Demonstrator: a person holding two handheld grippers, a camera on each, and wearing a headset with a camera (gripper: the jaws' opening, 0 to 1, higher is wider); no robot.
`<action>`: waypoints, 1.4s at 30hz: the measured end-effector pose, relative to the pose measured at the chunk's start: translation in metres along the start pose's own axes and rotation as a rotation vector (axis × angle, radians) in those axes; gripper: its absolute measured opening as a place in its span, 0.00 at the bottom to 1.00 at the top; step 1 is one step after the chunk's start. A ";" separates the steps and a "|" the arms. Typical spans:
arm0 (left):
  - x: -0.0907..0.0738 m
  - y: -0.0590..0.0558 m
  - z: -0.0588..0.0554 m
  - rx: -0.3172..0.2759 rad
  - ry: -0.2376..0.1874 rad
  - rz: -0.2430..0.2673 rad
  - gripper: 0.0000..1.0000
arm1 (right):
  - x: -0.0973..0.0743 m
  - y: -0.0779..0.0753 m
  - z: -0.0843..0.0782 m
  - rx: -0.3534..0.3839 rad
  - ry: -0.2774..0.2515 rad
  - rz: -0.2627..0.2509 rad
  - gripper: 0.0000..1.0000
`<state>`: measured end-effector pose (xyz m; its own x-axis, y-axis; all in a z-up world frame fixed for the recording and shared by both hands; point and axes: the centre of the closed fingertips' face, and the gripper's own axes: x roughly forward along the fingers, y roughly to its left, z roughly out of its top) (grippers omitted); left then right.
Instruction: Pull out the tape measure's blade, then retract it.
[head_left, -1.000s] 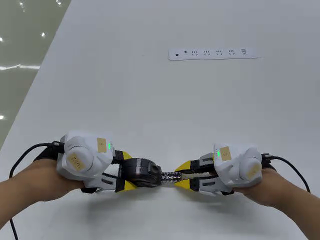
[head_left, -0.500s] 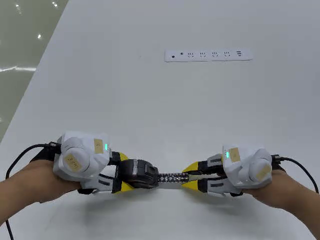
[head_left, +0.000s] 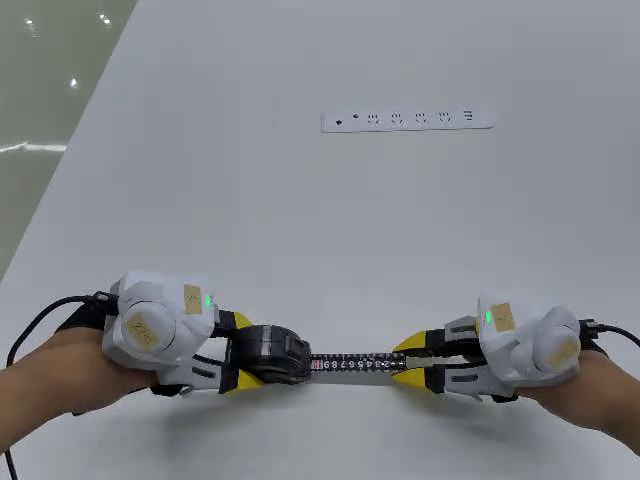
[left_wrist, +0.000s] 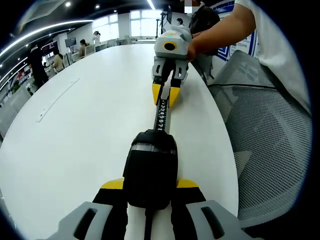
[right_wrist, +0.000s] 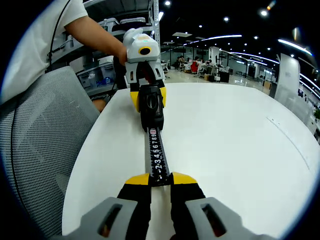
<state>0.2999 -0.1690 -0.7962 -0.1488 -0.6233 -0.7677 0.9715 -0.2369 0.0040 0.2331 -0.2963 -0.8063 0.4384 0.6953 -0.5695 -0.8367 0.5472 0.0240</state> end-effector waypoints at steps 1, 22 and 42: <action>0.000 0.000 0.000 -0.001 0.001 0.000 0.30 | -0.002 0.000 -0.001 0.002 0.002 -0.003 0.12; 0.001 0.000 0.001 0.000 0.016 -0.001 0.30 | -0.040 -0.008 -0.026 0.027 0.045 -0.044 0.12; 0.002 0.000 0.000 0.006 0.029 -0.010 0.30 | -0.079 -0.012 -0.054 0.064 0.092 -0.085 0.11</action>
<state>0.2991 -0.1705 -0.7976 -0.1532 -0.5993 -0.7858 0.9688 -0.2477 0.0000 0.1906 -0.3829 -0.8062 0.4726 0.6008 -0.6447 -0.7738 0.6330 0.0227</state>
